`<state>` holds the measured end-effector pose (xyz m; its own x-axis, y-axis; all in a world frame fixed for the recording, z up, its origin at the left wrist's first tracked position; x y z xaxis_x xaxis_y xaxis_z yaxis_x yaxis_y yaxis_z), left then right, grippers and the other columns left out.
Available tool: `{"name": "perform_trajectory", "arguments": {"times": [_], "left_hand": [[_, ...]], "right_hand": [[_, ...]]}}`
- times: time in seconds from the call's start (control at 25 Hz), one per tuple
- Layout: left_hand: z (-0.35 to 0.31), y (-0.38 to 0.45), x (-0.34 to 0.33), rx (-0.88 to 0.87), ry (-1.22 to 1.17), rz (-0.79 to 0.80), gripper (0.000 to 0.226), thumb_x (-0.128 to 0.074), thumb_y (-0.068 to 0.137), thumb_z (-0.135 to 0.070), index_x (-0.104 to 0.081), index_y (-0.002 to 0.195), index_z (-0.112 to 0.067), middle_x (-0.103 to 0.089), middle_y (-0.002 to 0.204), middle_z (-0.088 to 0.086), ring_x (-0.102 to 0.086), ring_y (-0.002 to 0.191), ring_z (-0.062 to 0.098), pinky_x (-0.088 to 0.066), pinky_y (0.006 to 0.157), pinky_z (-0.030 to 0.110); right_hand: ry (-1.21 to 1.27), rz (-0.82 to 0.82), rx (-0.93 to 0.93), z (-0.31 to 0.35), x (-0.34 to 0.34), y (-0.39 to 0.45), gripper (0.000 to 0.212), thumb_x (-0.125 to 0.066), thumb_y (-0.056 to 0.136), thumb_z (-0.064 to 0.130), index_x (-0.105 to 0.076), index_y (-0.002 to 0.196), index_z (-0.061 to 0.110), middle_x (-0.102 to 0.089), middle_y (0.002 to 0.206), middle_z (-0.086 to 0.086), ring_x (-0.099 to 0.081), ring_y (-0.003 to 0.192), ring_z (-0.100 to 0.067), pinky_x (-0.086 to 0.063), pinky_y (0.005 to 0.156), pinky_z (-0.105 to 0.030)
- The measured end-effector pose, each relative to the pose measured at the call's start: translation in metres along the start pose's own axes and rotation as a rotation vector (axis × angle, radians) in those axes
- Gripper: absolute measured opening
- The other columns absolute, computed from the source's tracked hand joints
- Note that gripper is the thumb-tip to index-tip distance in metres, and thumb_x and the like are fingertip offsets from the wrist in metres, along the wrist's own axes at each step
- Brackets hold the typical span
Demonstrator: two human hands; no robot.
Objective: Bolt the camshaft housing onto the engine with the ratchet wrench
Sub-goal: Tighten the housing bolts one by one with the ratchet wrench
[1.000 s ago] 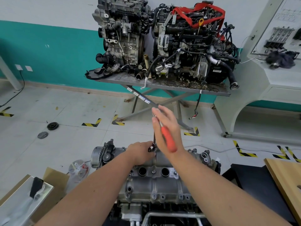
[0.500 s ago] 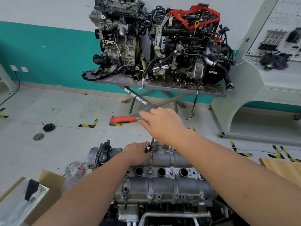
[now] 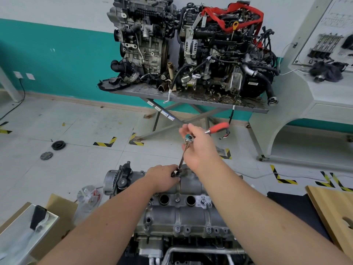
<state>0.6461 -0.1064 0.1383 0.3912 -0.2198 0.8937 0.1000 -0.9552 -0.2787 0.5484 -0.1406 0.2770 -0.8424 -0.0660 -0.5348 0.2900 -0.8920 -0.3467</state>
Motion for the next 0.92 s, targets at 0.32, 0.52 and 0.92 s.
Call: {"name": "perform_trajectory", "arguments": {"times": [0.32, 0.52, 0.92], "left_hand": [[-0.004, -0.004, 0.004, 0.018, -0.015, 0.029, 0.036, -0.048, 0.096, -0.048, -0.051, 0.128, -0.032, -0.066, 0.12, 0.001, -0.058, 0.112, 0.028, -0.046, 0.096, 0.04], [-0.003, -0.004, 0.003, 0.017, -0.043, 0.037, 0.028, -0.05, 0.093, -0.047, -0.055, 0.116, -0.032, -0.066, 0.106, -0.004, -0.059, 0.103, 0.025, -0.047, 0.093, 0.039], [-0.006, -0.004, 0.005, -0.041, -0.111, -0.052, 0.022, -0.052, 0.094, -0.032, -0.057, 0.109, -0.017, -0.065, 0.098, 0.006, -0.06, 0.087, 0.022, -0.045, 0.072, 0.026]], "right_hand": [[-0.719, 0.236, 0.57, -0.013, 0.019, -0.013, 0.033, -0.049, 0.102, 0.039, -0.044, 0.133, 0.047, -0.047, 0.137, 0.014, -0.041, 0.126, 0.013, -0.031, 0.106, -0.009], [-0.905, 0.169, 0.94, -0.012, 0.031, -0.014, 0.045, -0.058, 0.097, 0.02, -0.047, 0.14, 0.028, -0.048, 0.134, -0.004, -0.049, 0.118, 0.01, -0.038, 0.099, -0.009], [-1.823, 0.298, 1.522, 0.003, -0.009, -0.03, 0.02, -0.057, 0.093, 0.027, -0.067, 0.093, 0.009, -0.064, 0.096, -0.009, -0.059, 0.091, -0.033, -0.045, 0.089, -0.045]]}}
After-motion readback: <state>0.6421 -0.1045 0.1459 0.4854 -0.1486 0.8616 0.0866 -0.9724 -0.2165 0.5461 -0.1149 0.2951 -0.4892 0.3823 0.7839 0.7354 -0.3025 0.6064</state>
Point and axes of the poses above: each hand's wrist, its own y-axis towards the middle knuckle, its own x-axis out of the back of the hand, z = x × y, the point moved 4 cm from there along y, towards the middle knuckle
